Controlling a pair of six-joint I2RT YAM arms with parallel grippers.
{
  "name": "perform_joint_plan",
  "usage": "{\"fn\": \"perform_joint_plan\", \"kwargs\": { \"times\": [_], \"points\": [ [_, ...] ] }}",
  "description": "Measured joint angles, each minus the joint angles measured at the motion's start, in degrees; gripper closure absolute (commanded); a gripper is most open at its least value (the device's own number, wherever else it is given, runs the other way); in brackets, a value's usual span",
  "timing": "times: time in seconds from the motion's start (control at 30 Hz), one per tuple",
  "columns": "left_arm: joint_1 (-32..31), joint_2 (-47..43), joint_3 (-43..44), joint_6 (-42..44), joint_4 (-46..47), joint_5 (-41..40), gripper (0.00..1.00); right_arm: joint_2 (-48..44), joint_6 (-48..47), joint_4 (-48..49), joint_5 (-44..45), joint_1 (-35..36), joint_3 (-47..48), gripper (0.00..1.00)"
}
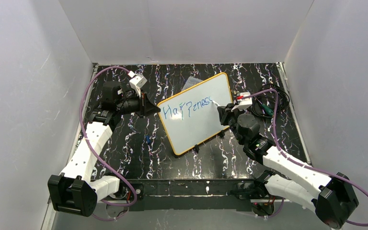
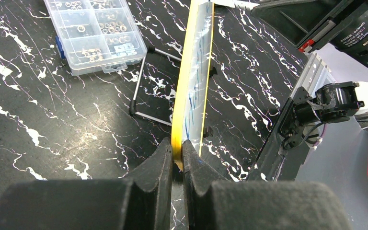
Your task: Write a sentence on the whiteboard
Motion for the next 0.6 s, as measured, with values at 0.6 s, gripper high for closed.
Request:
{"fn": "perform_joint_plan", "kwargs": {
  "times": [0.6],
  "points": [
    [0.0,0.0,0.0,-0.02,-0.07,-0.07,1.0,-0.42,0.24,-2.25,-1.42,-0.22,0.0,0.99]
  ]
}}
